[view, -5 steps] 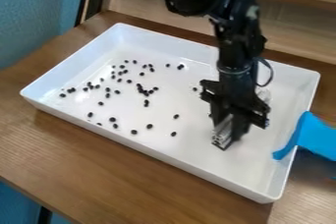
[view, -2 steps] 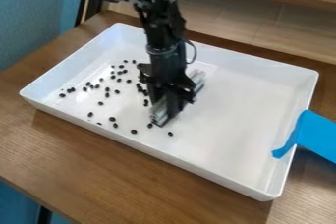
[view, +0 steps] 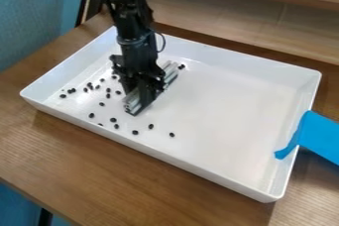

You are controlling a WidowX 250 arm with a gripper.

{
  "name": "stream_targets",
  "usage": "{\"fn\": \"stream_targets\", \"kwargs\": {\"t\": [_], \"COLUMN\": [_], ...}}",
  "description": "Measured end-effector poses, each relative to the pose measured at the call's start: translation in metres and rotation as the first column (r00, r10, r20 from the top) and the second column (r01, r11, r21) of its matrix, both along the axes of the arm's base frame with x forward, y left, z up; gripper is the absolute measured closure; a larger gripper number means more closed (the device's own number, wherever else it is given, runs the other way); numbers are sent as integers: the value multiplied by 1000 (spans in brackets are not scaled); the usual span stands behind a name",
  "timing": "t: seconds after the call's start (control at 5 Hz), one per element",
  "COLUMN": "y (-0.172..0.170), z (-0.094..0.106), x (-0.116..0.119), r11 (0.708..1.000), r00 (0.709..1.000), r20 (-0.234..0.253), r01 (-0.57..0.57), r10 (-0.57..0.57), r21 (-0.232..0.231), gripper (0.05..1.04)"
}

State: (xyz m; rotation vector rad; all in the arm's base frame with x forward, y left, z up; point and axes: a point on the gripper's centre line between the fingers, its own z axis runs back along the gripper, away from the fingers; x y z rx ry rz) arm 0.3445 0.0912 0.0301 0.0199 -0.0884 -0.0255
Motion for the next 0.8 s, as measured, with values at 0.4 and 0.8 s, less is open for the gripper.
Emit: {"fn": "stream_targets", "kwargs": {"t": [0.4,0.8], "y": [36,66], "z": [1,3], "x": [0,-15], "r11": [999,998], "r00": [999,997], "r20": [-16,-38], "r01": [-39,-63], "r10": [39,63], "r21": [1,-4], "gripper": [694,694]}}
